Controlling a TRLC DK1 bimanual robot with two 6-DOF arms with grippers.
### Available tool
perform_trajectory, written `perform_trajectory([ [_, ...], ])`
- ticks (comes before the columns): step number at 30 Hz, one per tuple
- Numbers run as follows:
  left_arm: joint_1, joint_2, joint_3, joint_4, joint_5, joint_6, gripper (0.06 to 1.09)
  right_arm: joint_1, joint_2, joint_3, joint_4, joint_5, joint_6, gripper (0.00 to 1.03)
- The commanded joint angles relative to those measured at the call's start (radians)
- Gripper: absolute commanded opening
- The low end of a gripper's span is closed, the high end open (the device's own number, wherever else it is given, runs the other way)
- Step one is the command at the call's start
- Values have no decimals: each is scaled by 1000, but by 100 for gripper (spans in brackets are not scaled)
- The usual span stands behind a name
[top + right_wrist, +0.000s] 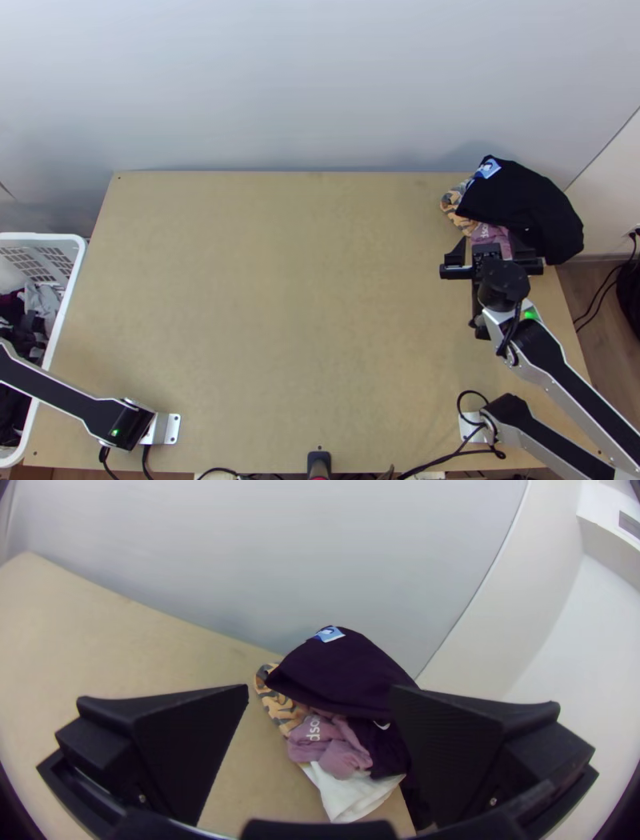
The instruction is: Fold the t-shirt
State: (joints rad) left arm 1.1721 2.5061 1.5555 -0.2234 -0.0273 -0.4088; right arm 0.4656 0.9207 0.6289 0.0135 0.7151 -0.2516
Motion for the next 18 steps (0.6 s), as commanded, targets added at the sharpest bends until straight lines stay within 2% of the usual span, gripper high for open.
perform_trajectory([
  [1,-6,59,38,-30,-26,-10,81,16,32,2,46,0,-44,98],
  [8,-8,39,34,-27,-134,33,10,18,52,9,66,0,-51,98],
  [12,-6,-43,6,-57,-115,68,10,24,69,32,77,0,-51,98],
  [15,12,-135,-29,-53,-23,77,10,22,89,71,75,1,-51,98],
  [18,21,-251,-63,-59,32,76,10,13,90,89,74,3,-48,98],
])
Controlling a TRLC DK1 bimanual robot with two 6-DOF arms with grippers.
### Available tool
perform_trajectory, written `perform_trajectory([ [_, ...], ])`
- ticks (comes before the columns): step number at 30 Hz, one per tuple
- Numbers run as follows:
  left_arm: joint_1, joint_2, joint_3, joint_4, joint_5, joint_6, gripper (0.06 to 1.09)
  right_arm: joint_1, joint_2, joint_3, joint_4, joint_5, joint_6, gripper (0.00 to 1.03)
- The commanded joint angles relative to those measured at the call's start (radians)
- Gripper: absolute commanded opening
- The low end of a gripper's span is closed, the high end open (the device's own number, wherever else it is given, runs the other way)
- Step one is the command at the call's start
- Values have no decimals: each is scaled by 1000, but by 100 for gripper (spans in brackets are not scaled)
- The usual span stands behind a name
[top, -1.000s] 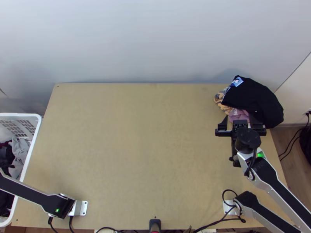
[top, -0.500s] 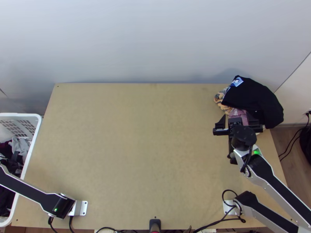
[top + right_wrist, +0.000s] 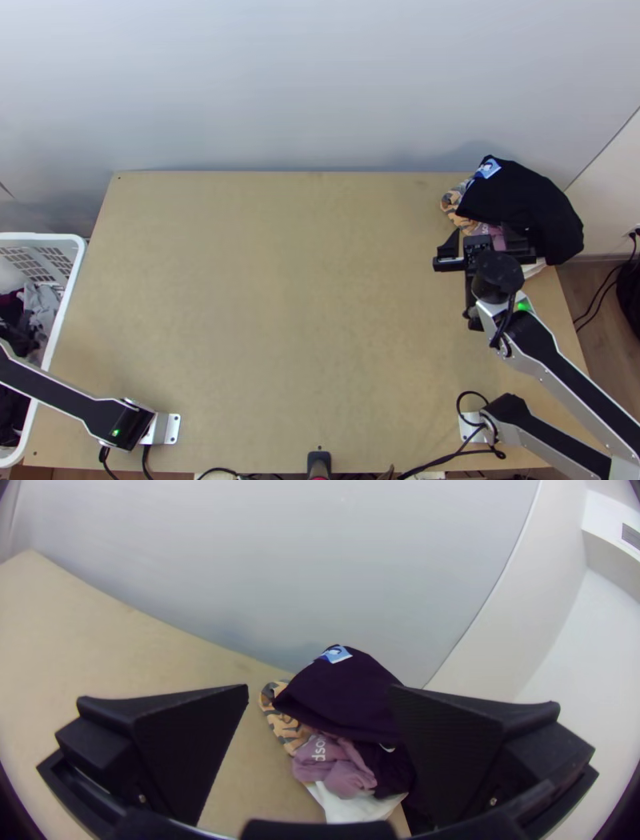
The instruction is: Fold the t-shirt
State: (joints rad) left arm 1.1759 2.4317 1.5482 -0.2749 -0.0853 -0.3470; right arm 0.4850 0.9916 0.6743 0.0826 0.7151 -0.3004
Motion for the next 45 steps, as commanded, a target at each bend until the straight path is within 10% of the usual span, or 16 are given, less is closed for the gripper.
perform_trajectory([
  [1,18,-223,-68,-9,93,16,10,-13,18,47,0,4,10,98],
  [19,-76,-970,73,-345,412,0,10,-82,-45,-32,29,-2,50,98],
  [30,-568,-1323,95,-623,446,8,10,-85,-51,67,-75,1,93,98],
  [36,-1199,-1355,32,-650,160,-72,10,-74,-85,143,-208,0,144,98],
  [45,-1813,-1205,-30,-629,-2,-76,10,-75,-102,176,-247,4,159,98],
])
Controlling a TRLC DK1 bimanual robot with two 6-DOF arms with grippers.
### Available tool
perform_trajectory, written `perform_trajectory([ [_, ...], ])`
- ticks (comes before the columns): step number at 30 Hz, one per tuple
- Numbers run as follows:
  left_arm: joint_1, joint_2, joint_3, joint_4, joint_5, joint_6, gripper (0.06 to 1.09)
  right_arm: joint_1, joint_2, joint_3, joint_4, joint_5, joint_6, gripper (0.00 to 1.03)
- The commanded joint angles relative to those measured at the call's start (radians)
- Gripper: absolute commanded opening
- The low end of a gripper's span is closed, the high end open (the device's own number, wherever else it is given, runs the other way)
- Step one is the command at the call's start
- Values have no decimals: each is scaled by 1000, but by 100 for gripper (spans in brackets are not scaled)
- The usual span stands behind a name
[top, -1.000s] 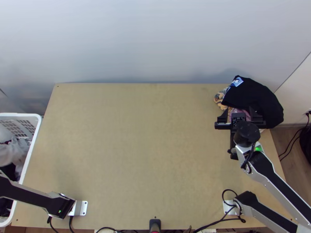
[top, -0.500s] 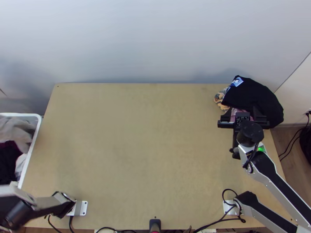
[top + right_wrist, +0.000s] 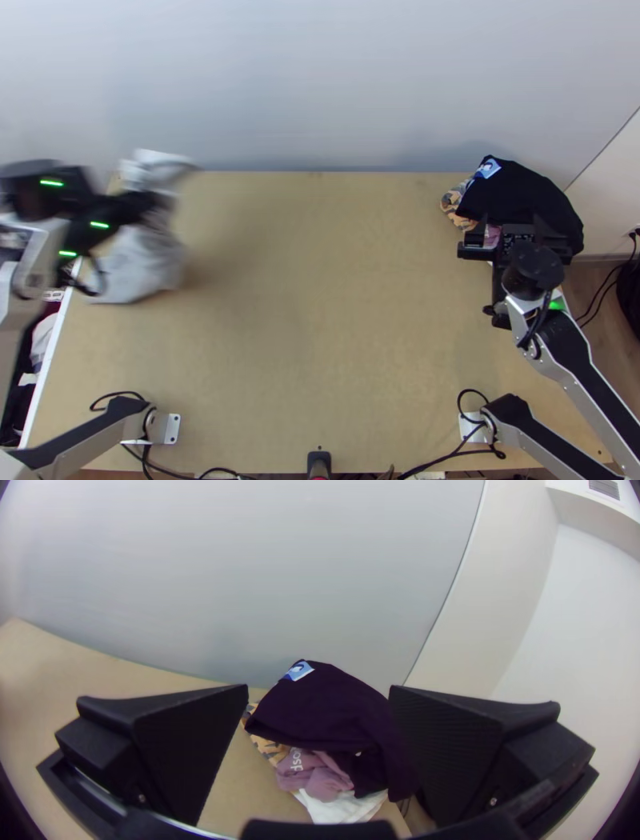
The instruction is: Fold the t-shirt
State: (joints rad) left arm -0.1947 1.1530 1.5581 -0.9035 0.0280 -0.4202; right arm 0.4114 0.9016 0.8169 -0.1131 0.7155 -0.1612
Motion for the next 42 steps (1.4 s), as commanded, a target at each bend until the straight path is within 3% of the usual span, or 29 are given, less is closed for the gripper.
perform_trajectory([
  [1,-491,99,-47,11,-119,1,10,-8,-12,39,-66,2,28,98],
  [9,-818,326,-15,137,-137,3,13,-77,-12,56,-122,1,54,98],
  [10,-847,361,16,146,-138,3,27,-83,-12,56,-128,1,57,98],
  [13,-902,447,135,135,-140,-15,94,-94,-15,53,-143,1,71,98],
  [14,-907,482,191,101,-138,-37,105,-95,-15,53,-148,-1,74,98],
  [19,-894,599,461,-60,-135,-49,105,-98,-1,51,-148,-4,86,98],
  [25,-759,560,488,-164,-143,-49,105,-80,46,71,-148,-16,94,97],
  [30,-609,445,310,-219,-143,-42,105,-33,99,84,-165,-65,129,96],
  [39,-342,241,-86,-150,-138,-6,103,119,309,257,-375,-263,333,96],
  [42,-250,211,-211,-100,-128,44,103,156,370,306,-382,-274,364,97],
])
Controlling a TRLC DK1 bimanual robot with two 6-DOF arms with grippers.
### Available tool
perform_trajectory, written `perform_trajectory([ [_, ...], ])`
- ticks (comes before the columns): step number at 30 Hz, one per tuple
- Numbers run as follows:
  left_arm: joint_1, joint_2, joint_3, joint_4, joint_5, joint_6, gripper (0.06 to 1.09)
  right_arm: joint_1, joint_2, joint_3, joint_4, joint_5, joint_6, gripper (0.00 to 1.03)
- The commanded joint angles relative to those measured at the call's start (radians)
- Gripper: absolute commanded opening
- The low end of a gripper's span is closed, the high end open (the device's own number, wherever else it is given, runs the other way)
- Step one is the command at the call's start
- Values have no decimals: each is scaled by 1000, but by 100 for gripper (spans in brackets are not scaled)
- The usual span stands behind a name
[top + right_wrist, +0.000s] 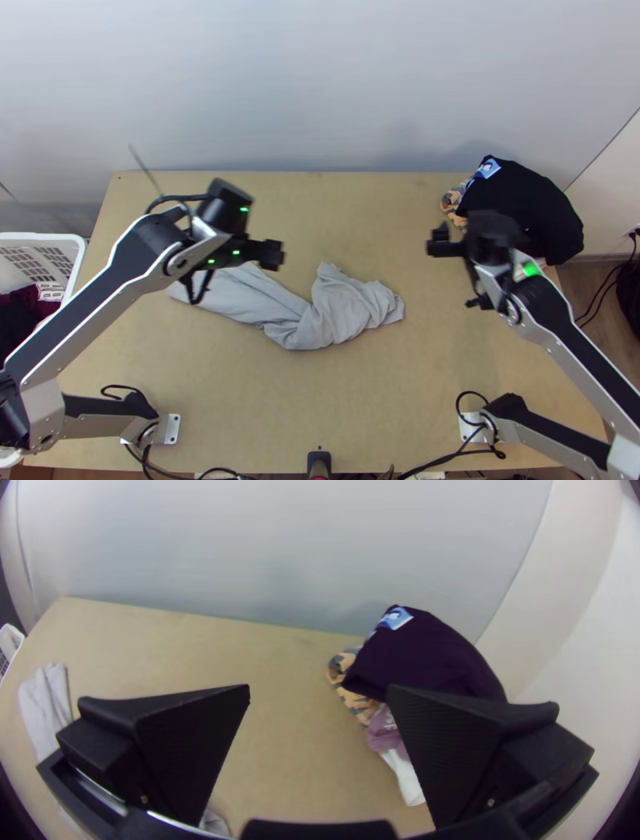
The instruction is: Fold the t-shirt
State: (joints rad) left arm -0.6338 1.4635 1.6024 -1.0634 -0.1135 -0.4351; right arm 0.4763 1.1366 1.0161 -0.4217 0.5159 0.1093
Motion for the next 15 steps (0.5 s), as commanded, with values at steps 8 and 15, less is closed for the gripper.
perform_trajectory([
  [8,442,-91,-498,278,14,131,103,186,278,233,-95,-74,99,96],
  [15,574,14,-552,414,5,147,103,206,327,271,-97,-86,118,96],
])
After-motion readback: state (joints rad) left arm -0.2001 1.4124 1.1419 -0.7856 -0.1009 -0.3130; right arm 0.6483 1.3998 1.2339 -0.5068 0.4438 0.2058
